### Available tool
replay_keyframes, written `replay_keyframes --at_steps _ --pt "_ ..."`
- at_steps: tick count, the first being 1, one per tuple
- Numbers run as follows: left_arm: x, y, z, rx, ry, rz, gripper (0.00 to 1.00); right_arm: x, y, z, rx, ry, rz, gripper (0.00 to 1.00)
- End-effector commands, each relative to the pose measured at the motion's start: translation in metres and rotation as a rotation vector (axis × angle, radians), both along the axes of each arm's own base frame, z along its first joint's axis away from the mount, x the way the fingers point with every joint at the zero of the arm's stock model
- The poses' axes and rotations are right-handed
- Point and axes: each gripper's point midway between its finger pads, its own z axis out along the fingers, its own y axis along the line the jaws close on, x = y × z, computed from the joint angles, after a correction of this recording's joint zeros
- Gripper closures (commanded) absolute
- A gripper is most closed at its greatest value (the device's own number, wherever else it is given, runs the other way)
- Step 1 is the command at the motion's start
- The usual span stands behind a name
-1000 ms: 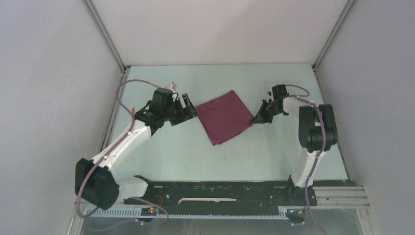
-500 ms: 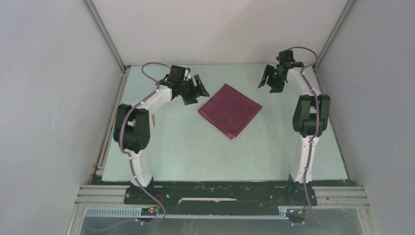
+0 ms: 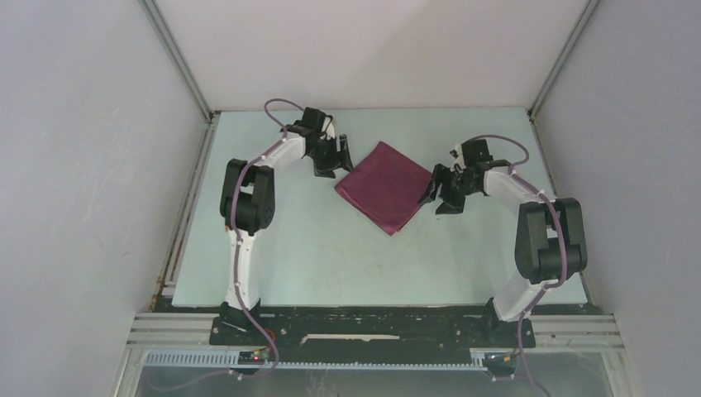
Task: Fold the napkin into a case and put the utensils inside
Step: Rotate the square-folded napkin at the center of the board.
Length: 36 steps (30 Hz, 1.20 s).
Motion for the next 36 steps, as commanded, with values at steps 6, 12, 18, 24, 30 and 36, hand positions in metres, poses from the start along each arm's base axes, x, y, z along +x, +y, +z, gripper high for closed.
replay_keyframes --at_steps 6,12,18,24,30,36 --pt "-0.022 -0.015 -0.010 -0.166 0.088 0.045 0.38 -0.020 0.023 0.022 0.058 -0.092 0.046 0.28" --pt "-0.044 -0.008 -0.022 -0.214 0.121 0.175 0.59 -0.039 0.018 0.010 0.023 -0.057 0.037 0.28" --pt "-0.088 -0.017 -0.011 -0.325 0.125 0.320 0.64 -0.050 -0.002 -0.004 -0.033 0.016 -0.086 0.28" --pt "-0.133 -0.020 -0.013 -0.359 0.120 0.397 0.54 -0.059 -0.018 -0.020 0.144 0.138 -0.303 0.25" --pt "-0.167 0.014 -0.002 -0.281 0.039 0.435 0.18 -0.063 -0.016 -0.025 0.162 0.163 -0.302 0.25" --pt "-0.188 -0.013 0.008 -0.374 0.066 0.389 0.29 -0.059 -0.013 -0.031 0.155 0.177 -0.330 0.26"
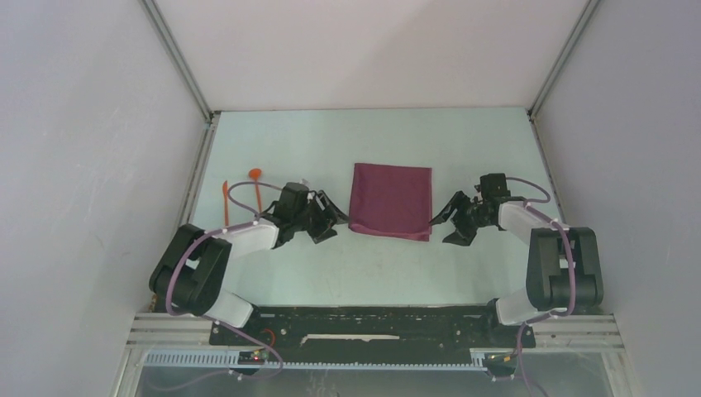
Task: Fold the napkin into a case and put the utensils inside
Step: Rotate the square-folded napkin at the center of the board, then smooth out the square-folded napkin at the center of the board.
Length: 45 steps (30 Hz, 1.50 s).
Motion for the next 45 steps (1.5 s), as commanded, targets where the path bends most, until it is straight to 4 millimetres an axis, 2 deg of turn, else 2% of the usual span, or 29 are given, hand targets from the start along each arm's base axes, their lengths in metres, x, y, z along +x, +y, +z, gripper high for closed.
replay_keyframes --at_steps 1,2,7,11,16,19,22,28,32,35,40,42,45 --pt "0.000 -0.019 0.006 -0.059 -0.010 -0.013 0.33 0.012 0.007 0.002 0.025 -0.009 -0.042 0.26" --pt "0.003 -0.022 0.006 -0.067 -0.008 -0.016 0.35 0.015 0.009 0.002 0.035 -0.009 -0.051 0.27" --pt "0.014 -0.031 0.009 -0.095 -0.005 -0.018 0.36 0.017 0.013 -0.002 0.040 0.008 -0.069 0.27" --pt "0.012 -0.036 0.000 -0.121 0.030 -0.016 0.44 0.016 0.013 -0.005 0.042 0.027 -0.079 0.27" --pt "0.014 -0.040 -0.002 -0.142 0.020 -0.029 0.47 0.012 0.014 -0.015 0.067 0.096 -0.147 0.27" --pt "0.013 -0.039 -0.002 -0.143 0.013 -0.026 0.54 0.009 0.013 -0.020 0.066 0.123 -0.177 0.28" --pt "0.007 -0.037 -0.005 -0.151 0.021 -0.020 0.56 0.004 0.012 -0.022 0.037 0.136 -0.198 0.28" --pt "0.006 -0.040 -0.009 -0.184 0.028 -0.022 0.73 -0.002 0.016 -0.023 0.002 0.141 -0.214 0.29" --pt "0.005 -0.037 -0.009 -0.183 0.016 -0.022 0.76 -0.006 0.016 -0.027 -0.021 0.151 -0.222 0.32" --pt "0.003 -0.035 -0.013 -0.179 0.027 -0.020 0.83 -0.008 0.015 -0.029 -0.026 0.157 -0.236 0.35" --pt "0.000 -0.033 -0.018 -0.180 0.037 -0.023 0.83 -0.007 0.013 -0.023 -0.027 0.131 -0.222 0.39" --pt "-0.001 -0.032 -0.020 -0.179 0.041 -0.025 0.83 -0.004 0.011 -0.018 -0.026 0.096 -0.208 0.46" --pt "-0.001 -0.033 -0.021 -0.189 0.045 -0.027 0.84 -0.003 0.011 -0.013 -0.032 0.073 -0.198 0.49"
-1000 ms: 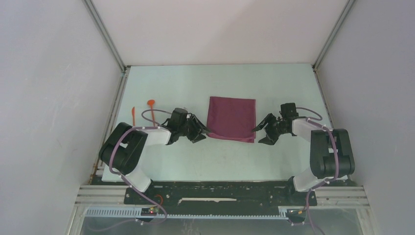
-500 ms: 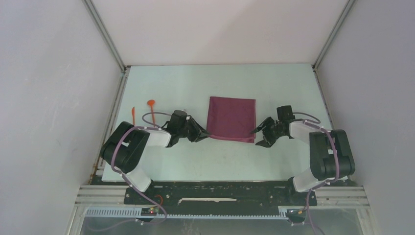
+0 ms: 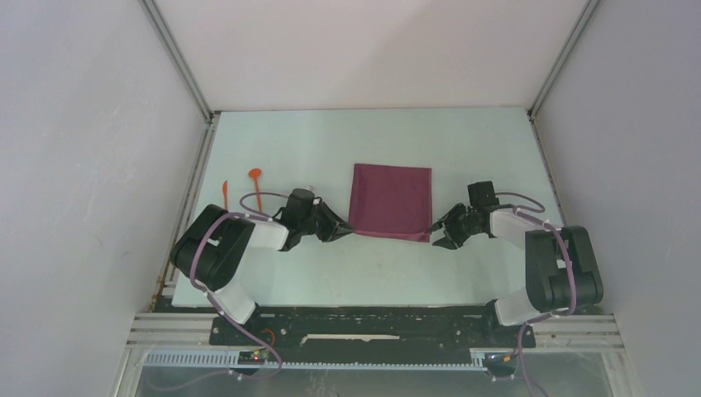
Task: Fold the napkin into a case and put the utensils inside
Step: Smooth out the square-folded napkin at the center of the board.
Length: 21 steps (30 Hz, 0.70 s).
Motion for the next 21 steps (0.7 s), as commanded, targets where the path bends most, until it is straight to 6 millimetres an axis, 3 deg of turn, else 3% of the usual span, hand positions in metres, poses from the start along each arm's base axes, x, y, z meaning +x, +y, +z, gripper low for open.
replay_keyframes --at_steps 1,14,19,21 --pt "0.000 -0.002 0.001 -0.031 -0.013 -0.015 0.84 0.003 -0.005 0.010 -0.044 -0.050 0.017 0.49" --pt "-0.002 -0.003 0.001 -0.036 -0.013 -0.024 0.81 0.016 0.011 0.014 -0.019 -0.083 0.051 0.77" --pt "-0.002 -0.002 0.000 -0.033 -0.012 -0.024 0.79 0.020 0.007 0.014 -0.050 -0.100 0.052 0.80" --pt "-0.002 -0.003 0.000 -0.034 -0.012 -0.026 0.78 0.022 0.005 0.011 -0.062 -0.099 0.055 0.77"
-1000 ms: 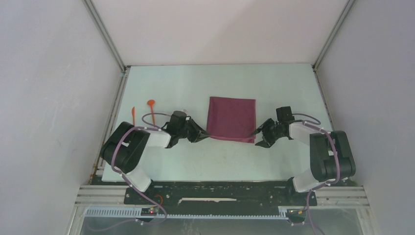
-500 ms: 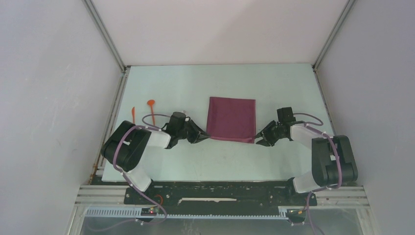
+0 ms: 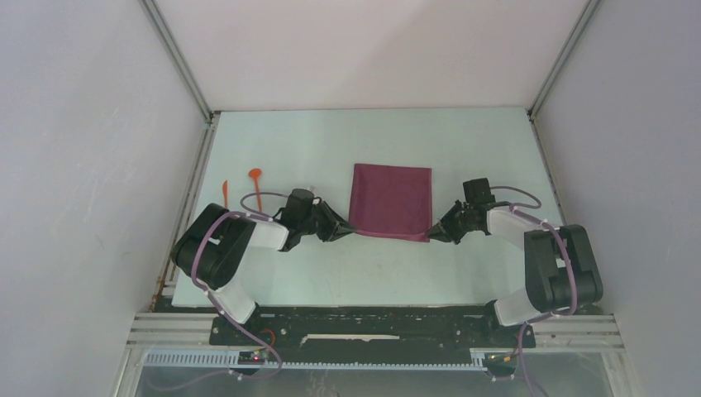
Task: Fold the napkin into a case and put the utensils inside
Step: Smooth out the square-folded napkin at the center of the board.
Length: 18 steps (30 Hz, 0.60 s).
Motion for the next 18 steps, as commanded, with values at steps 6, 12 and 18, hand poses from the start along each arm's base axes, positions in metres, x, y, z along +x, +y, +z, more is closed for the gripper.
replay_keyframes --at_steps 6,12,18 --pt "-0.002 0.000 0.001 -0.016 -0.009 -0.010 0.78 0.019 0.001 0.005 -0.023 -0.050 0.020 0.78" --pt "-0.003 0.000 0.000 -0.014 -0.007 -0.011 0.78 0.001 0.001 0.014 -0.068 -0.030 0.029 1.00" --pt "-0.003 0.000 0.002 -0.015 -0.014 -0.011 0.70 -0.009 0.000 0.010 -0.084 0.000 0.014 1.00"
